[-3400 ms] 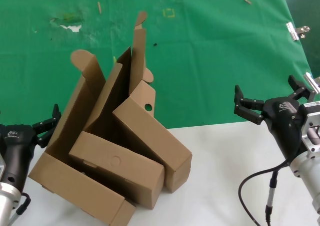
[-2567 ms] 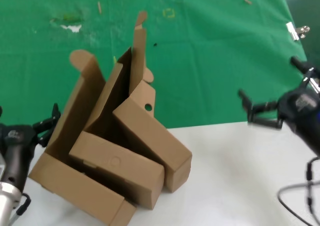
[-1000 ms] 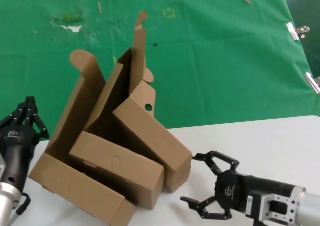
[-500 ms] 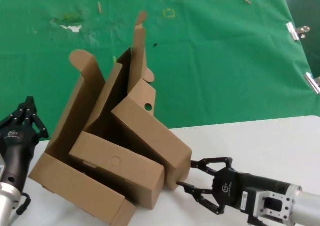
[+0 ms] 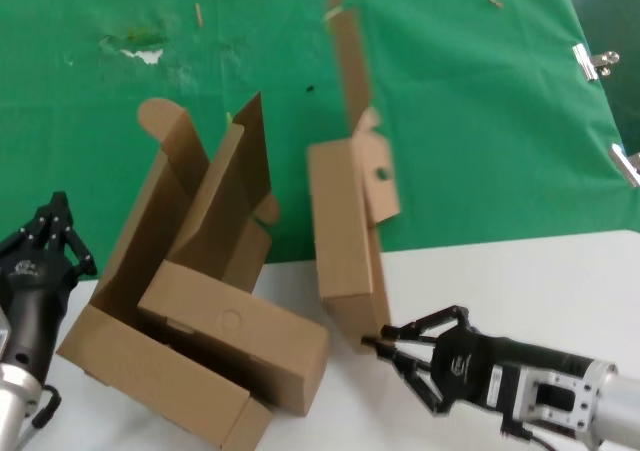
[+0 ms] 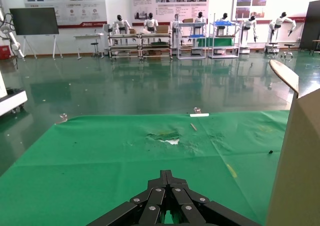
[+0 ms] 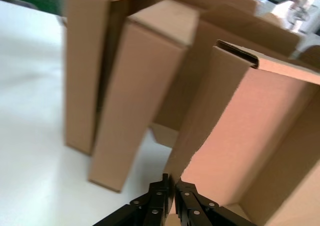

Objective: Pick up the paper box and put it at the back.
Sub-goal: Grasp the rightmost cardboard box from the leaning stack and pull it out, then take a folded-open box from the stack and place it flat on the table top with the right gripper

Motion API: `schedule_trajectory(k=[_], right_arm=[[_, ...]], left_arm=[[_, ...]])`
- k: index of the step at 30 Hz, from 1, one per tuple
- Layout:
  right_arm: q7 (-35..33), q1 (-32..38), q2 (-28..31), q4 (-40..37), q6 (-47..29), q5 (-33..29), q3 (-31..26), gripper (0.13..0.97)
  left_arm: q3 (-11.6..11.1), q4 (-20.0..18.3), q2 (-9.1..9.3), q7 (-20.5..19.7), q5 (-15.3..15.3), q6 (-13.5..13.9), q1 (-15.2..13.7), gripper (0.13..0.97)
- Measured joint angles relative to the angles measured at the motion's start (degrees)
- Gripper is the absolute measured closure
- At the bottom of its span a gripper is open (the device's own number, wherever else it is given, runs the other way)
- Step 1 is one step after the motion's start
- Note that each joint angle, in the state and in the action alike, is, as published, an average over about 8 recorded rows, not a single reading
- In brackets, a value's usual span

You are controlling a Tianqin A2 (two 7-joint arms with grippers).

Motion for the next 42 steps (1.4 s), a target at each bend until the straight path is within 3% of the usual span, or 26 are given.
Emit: schedule_trajectory(k=[4,9,17,22,32,37,42], right_arm=[[7.22,-1.55,0.75,4.6,3.74,-4.34,0.72,0.922],[18.78,-2.22,0.37,11.22,6.39,-14.6,4.84,0.942],[37.15,2.83,-1.0,18.26,-1.17,-36.21,10.05,0.957],[48.9,10.5,0.81,18.11,-9.69,-48.84,4.08,0.957],[71.8,27.37,3.72,12.43,-24.76,-74.08,-17.19,0.957],[74.74,30.24,0.18,9.8,-30.15,-84.8,-19.58,0.957],[72.62,30.43,-4.18,7.58,-32.55,-90.56,-17.96,0.957]], left_arm=[[0.0,0.0,0.0,0.01,0.0,0.0,0.0,0.957],[0.0,0.0,0.0,0.01,0.0,0.0,0.0,0.957],[0.0,0.0,0.0,0.01,0.0,0.0,0.0,0.957],[0.0,0.0,0.0,0.01,-0.01,0.0,0.0,0.957],[0.0,0.0,0.0,0.01,-0.01,0.0,0.0,0.957],[0.0,0.0,0.0,0.01,-0.01,0.0,0.0,0.957],[0.0,0.0,0.0,0.01,-0.01,0.0,0.0,0.957]])
